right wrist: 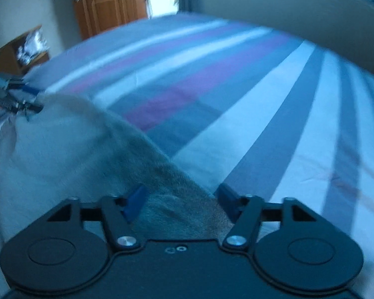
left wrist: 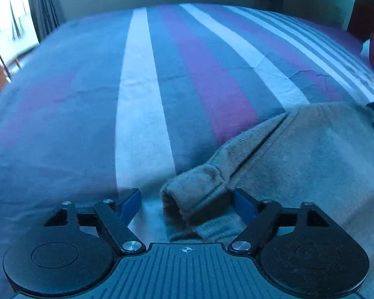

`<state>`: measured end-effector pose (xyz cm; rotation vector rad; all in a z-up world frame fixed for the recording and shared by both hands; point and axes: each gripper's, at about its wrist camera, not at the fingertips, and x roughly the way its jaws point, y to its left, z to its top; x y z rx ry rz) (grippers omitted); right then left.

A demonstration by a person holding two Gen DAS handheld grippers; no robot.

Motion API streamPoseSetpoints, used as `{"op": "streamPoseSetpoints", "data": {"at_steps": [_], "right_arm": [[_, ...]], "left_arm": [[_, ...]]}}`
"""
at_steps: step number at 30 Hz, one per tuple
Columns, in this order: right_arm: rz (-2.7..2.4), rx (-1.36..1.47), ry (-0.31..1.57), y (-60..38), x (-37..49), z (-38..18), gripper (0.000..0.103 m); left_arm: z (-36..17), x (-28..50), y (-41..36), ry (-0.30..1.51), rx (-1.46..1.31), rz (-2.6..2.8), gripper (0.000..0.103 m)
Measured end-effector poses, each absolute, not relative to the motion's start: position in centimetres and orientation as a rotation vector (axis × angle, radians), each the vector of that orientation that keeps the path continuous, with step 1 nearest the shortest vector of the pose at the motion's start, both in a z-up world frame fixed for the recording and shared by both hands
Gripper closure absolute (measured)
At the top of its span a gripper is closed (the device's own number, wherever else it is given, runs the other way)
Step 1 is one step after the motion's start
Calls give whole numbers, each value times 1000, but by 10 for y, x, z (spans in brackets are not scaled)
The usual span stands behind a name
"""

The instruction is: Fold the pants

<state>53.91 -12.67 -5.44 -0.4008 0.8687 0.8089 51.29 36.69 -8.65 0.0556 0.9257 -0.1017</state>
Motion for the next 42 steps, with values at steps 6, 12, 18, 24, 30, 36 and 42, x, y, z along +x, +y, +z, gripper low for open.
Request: {"op": "streamPoseSetpoints", "data": {"at_steps": [6, 12, 18, 24, 30, 36, 42], "right_arm": [[921, -466, 927, -124, 551, -63, 54], [853, -498, 869, -125, 529, -56, 99], [814, -524, 619, -148, 453, 12, 99], [810, -598, 458, -187, 332, 60, 99], [765, -576, 502, -200, 242, 16, 99], [663, -426, 713, -215, 228, -50, 86], [572, -63, 753, -260, 230, -20, 78]], "left_arm": [[-101, 526, 359, 912, 57, -221, 80], [-96, 506, 340, 851, 114, -185, 86], [-33, 420, 345, 623, 147, -205, 86], [-4, 314, 336, 521, 139, -231, 86], [-48, 233, 311, 597, 173, -187, 86], [-76, 195, 301, 684, 187, -55, 53], [-58, 151, 336, 638, -251, 30, 41]]}}
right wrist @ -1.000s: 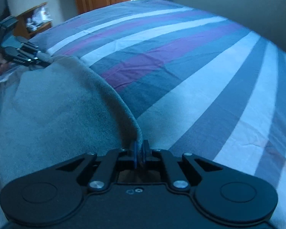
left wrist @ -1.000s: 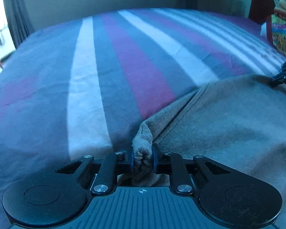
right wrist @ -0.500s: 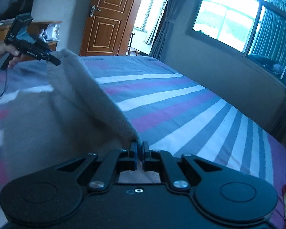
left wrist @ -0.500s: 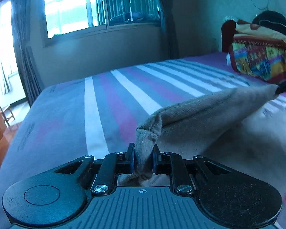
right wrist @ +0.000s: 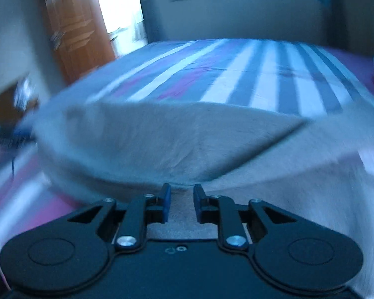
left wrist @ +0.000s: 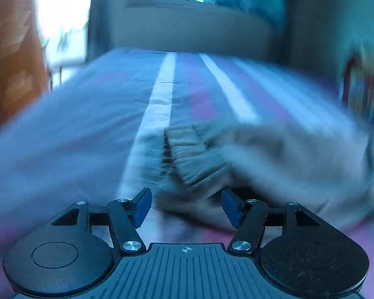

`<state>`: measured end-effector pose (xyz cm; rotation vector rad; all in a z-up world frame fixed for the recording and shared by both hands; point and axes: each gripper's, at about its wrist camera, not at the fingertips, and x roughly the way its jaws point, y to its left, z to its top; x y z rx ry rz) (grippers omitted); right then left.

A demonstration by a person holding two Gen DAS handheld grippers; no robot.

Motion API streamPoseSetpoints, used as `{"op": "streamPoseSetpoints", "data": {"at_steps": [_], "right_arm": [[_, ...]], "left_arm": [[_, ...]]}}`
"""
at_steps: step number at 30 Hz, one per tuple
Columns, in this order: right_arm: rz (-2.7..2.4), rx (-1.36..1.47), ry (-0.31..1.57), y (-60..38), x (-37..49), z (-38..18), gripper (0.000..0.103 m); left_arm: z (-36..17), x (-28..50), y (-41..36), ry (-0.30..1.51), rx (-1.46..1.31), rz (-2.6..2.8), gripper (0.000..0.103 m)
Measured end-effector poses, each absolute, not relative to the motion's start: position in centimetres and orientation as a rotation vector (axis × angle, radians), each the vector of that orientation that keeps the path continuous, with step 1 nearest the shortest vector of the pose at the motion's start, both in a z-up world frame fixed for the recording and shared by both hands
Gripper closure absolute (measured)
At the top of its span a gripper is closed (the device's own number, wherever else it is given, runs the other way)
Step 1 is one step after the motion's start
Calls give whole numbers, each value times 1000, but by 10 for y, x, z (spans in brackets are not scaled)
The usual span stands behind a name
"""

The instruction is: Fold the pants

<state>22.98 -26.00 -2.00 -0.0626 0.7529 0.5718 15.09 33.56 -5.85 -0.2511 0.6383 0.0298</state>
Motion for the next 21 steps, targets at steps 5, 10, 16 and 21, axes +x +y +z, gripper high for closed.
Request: {"op": "streamPoseSetpoints", "data": {"at_steps": [5, 10, 16, 21], "right_arm": [[456, 275, 882, -281, 260, -38, 52], [307, 379, 976, -285, 301, -63, 70], [319, 353, 904, -303, 297, -53, 97], [399, 274, 730, -310, 238, -27, 97]], "left_arm": [[-77, 150, 348, 637, -720, -50, 41], [-99, 177, 343, 704, -826, 1, 42], [-74, 187, 341, 641, -760, 9, 78], [-70, 187, 346, 706, -565, 12, 78]]}}
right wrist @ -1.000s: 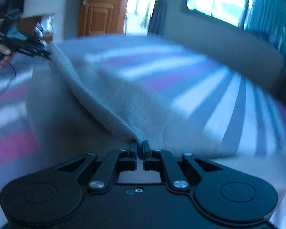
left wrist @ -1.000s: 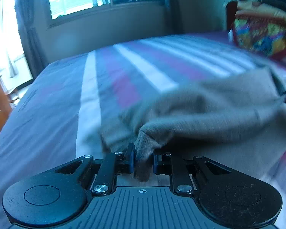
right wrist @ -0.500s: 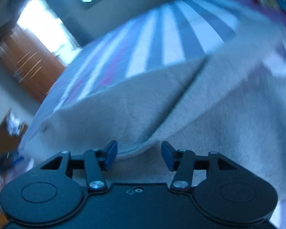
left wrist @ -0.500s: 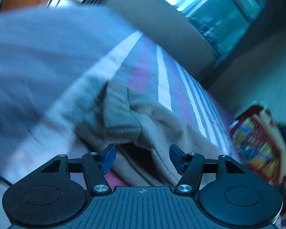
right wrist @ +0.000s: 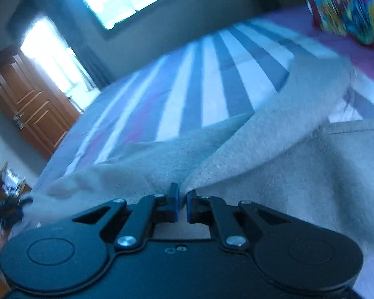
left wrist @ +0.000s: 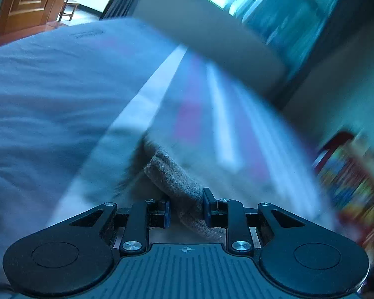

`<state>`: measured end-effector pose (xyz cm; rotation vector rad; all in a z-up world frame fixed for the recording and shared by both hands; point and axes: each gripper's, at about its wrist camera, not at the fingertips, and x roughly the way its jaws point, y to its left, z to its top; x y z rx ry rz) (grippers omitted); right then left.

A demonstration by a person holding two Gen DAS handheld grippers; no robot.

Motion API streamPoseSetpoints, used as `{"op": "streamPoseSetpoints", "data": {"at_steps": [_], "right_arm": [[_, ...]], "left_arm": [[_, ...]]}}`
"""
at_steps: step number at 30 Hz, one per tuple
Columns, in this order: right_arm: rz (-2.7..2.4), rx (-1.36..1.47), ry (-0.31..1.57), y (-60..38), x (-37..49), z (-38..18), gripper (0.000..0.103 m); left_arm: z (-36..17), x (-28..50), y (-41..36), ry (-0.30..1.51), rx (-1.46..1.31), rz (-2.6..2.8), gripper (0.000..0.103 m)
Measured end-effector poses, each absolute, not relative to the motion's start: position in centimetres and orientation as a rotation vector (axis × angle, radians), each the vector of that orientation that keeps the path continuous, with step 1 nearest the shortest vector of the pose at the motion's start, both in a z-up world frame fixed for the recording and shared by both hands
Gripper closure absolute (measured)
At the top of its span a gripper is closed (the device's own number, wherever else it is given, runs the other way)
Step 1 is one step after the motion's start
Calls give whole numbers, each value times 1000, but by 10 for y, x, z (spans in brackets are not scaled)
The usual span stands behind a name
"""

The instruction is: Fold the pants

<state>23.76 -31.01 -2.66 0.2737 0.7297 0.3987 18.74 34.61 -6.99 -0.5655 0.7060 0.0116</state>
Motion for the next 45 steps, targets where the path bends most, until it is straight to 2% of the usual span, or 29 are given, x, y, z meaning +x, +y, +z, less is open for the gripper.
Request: {"op": "streamPoseSetpoints", "data": {"at_steps": [2, 4, 8, 9, 10, 12, 13, 14, 15, 17, 19, 21, 22, 24, 25, 29, 33, 34, 35, 37, 40, 45], "right_arm": [[389, 253, 805, -305, 237, -55, 96], [345, 232, 887, -301, 247, -88, 96], [330, 254, 865, -306, 244, -89, 95], [330, 242, 870, -307, 244, -89, 95], [330, 238, 873, -308, 242, -86, 87], [274, 215, 847, -308, 233, -66, 63], [224, 182, 791, -304, 227, -47, 38], [194, 150, 738, -299, 216, -32, 22], [167, 125, 701, -303, 216, -23, 23], [117, 92, 708, -304, 237, -13, 30], [70, 38, 766, -302, 266, -15, 32], [2, -31, 844, -292, 299, -30, 33], [-18, -40, 874, -293, 310, -39, 35], [-32, -35, 906, -304, 318, -47, 78], [2, 15, 908, -313, 314, -45, 93], [75, 125, 831, -343, 260, -23, 93], [97, 132, 881, -368, 234, -59, 86], [109, 158, 878, -372, 233, -56, 77], [104, 158, 868, -373, 232, -47, 60], [101, 62, 766, -364, 228, -23, 48], [116, -7, 757, -353, 248, -9, 51], [85, -142, 795, -331, 296, -18, 50]], "left_arm": [[-89, 195, 342, 816, -508, 21, 78], [-88, 192, 338, 799, -492, 27, 78], [-78, 189, 327, 797, -439, 55, 77], [-77, 193, 327, 797, -436, 74, 74], [-71, 190, 321, 795, -421, 111, 72], [-61, 181, 307, 773, -314, 198, 58], [-56, 173, 297, 743, -266, 227, 53], [-54, 171, 293, 730, -255, 240, 45], [-55, 172, 291, 739, -267, 251, 43], [-64, 182, 289, 792, -288, 299, 43], [-78, 194, 290, 856, -298, 322, 37], [-92, 199, 293, 881, -353, 321, 26], [-95, 199, 296, 876, -376, 321, 25], [-95, 196, 299, 870, -389, 314, 25], [-95, 195, 299, 871, -384, 308, 25], [-98, 192, 299, 869, -359, 285, 25], [-98, 190, 295, 873, -344, 279, 25], [-98, 190, 295, 876, -342, 278, 25], [-98, 190, 295, 876, -341, 276, 25], [-99, 190, 294, 873, -342, 278, 24], [-101, 190, 292, 868, -344, 288, 23], [-102, 192, 294, 871, -345, 279, 23]]}}
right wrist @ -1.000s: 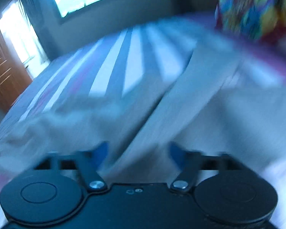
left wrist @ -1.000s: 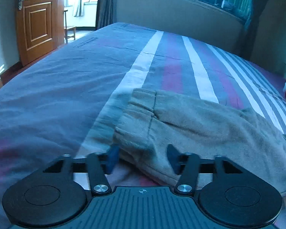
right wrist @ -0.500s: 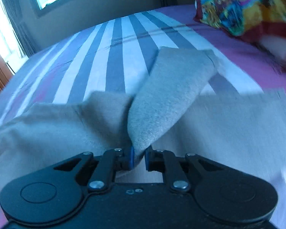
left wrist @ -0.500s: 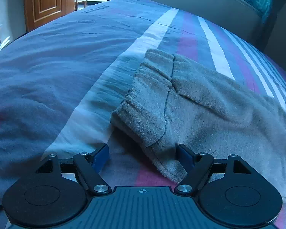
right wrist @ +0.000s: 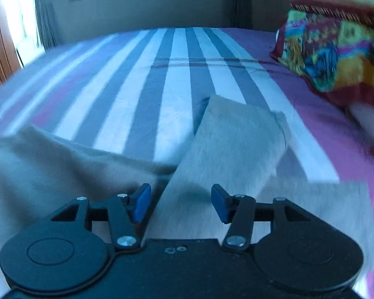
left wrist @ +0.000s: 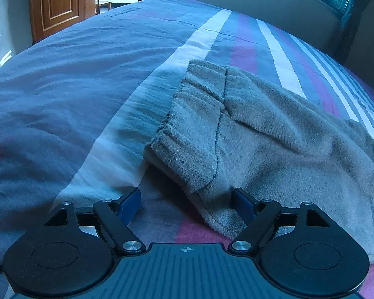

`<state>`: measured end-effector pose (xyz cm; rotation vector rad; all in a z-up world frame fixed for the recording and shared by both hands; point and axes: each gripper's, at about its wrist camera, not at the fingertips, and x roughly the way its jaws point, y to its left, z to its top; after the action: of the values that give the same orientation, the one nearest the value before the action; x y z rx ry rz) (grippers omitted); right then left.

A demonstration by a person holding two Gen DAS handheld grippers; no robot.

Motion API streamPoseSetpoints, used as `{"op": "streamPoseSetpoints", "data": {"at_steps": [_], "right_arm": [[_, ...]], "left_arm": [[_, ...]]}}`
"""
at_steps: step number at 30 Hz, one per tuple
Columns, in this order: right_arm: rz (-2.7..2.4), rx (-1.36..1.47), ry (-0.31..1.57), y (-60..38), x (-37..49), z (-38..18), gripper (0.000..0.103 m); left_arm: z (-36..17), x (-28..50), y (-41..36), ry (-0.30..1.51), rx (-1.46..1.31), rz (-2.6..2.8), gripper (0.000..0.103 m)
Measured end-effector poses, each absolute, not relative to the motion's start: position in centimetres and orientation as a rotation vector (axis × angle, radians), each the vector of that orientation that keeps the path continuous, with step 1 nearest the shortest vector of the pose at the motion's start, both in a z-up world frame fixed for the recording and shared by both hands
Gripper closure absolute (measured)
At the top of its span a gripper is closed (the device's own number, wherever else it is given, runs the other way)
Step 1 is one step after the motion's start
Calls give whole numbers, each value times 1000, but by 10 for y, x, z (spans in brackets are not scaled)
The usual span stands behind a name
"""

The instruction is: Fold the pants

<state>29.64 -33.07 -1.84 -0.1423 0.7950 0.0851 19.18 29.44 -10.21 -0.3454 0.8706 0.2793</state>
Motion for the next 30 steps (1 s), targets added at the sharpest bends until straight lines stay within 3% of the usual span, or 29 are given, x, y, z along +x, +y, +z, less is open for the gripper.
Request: {"op": "streamPoseSetpoints", "data": {"at_steps": [2, 3, 4, 11, 15, 16, 17, 19, 22, 27, 28, 30], "right_arm": [[51, -179, 869, -327, 319, -31, 51], [49, -181, 899, -328, 327, -35, 62], [48, -181, 891, -332, 327, -33, 102], [-42, 85, 724, -413, 239, 8, 100], [-66, 185, 890, -462, 213, -36, 97], [-34, 172, 904, -465, 210, -41, 93], [-19, 131, 877, -462, 206, -34, 74], [-1, 26, 799, -451, 199, -17, 52], [75, -190, 701, -421, 205, 2, 54], [176, -545, 725, -370, 264, -18, 61], [171, -584, 732, -363, 273, -23, 69], [147, -570, 743, -363, 294, -22, 99]], "left_arm": [[-102, 193, 296, 875, -350, 275, 22], [-102, 193, 296, 876, -352, 274, 22], [-102, 193, 296, 876, -352, 273, 22], [-105, 190, 295, 860, -352, 269, 22], [-105, 191, 294, 865, -352, 270, 22], [-104, 191, 294, 868, -353, 270, 22], [-104, 191, 294, 869, -352, 271, 22], [-104, 191, 294, 868, -354, 274, 22], [-105, 192, 294, 869, -363, 279, 21], [-104, 194, 296, 878, -367, 275, 21], [-105, 194, 296, 879, -367, 275, 21], [-104, 194, 296, 881, -366, 276, 21]]}}
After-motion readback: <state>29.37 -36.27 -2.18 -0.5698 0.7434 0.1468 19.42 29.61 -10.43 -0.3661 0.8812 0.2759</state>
